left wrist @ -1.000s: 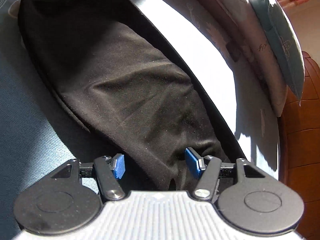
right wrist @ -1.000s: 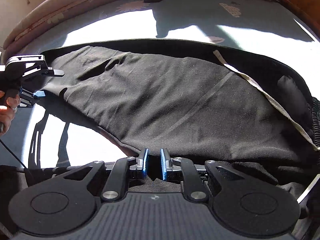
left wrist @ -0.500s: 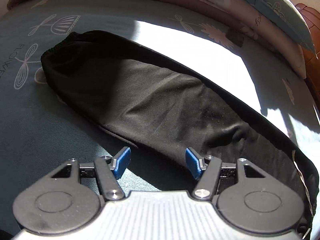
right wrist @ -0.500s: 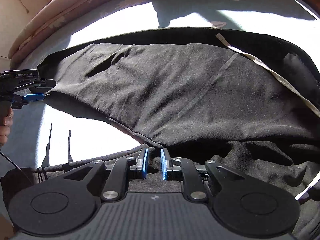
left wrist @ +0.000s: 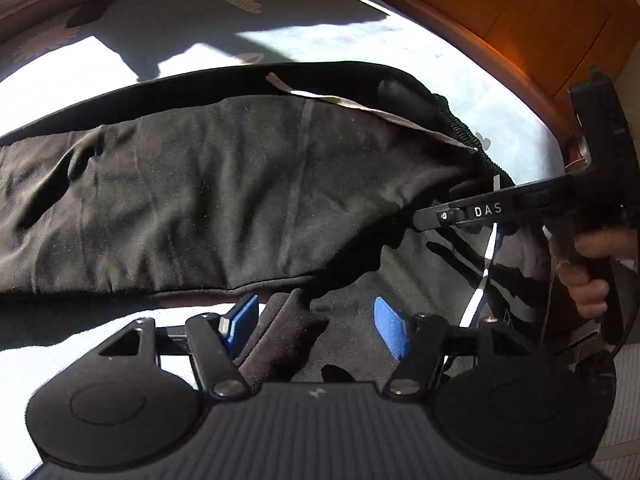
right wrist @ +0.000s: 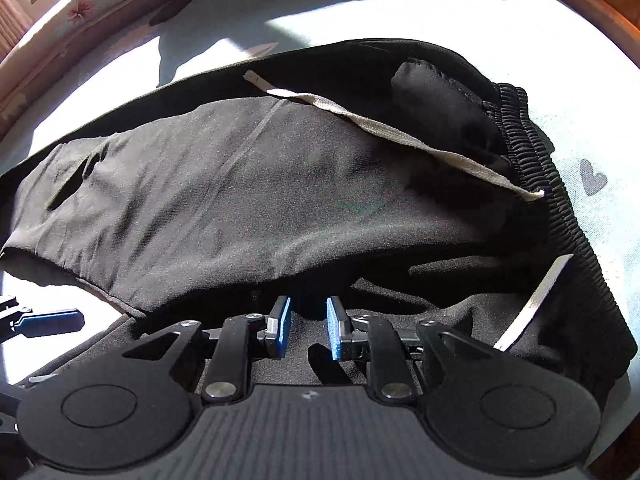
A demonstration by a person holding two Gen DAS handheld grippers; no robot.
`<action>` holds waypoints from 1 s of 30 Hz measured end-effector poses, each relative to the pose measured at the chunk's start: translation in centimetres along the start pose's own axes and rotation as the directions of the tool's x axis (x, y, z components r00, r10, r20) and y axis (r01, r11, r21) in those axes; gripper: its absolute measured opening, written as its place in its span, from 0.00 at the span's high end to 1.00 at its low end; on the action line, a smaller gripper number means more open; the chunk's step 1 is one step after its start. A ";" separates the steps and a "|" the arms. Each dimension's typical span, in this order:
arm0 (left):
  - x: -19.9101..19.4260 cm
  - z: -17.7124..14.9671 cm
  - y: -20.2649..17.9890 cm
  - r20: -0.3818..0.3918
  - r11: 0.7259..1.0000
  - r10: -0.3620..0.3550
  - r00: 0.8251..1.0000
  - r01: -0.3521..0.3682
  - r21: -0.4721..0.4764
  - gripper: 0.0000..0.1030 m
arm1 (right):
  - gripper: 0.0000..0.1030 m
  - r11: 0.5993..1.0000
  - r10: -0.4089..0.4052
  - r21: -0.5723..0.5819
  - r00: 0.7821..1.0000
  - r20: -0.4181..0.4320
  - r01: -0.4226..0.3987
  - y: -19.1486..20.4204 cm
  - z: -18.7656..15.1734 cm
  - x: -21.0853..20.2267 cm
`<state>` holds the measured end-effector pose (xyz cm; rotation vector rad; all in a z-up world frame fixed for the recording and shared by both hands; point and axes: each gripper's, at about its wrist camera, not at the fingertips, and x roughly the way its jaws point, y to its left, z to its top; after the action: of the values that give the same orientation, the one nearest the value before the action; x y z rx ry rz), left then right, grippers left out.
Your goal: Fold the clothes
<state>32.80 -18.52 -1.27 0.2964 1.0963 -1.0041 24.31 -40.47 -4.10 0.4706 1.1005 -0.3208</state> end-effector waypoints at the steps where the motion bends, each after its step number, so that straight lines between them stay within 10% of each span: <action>1: 0.6 -0.2 -0.4 -0.011 1.000 -0.015 1.000 0.015 0.014 0.37 | 0.78 1.000 0.005 0.001 1.000 -0.007 -0.005 0.0 -0.3 -0.2; 11: 1.5 -0.5 2.6 -0.074 0.986 0.147 0.986 -0.152 -0.065 0.37 | 0.76 0.998 0.035 -0.052 0.999 -0.021 -0.036 -0.3 -1.6 -1.9; 21: 2.0 -1.6 -0.4 -0.137 1.000 -0.023 0.990 0.020 -0.022 0.34 | 0.75 0.990 0.112 -0.077 0.987 -0.114 -0.121 1.4 -2.6 0.4; 30: 2.6 -2.2 0.1 -0.166 0.999 0.006 0.986 -0.015 -0.051 0.33 | 0.72 0.996 -0.093 -0.003 0.995 -0.021 0.093 -4.7 0.4 0.4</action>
<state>31.76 -18.43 -4.57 0.3483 1.2688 -0.9528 22.54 -44.74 -5.26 0.4230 1.1454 -0.3967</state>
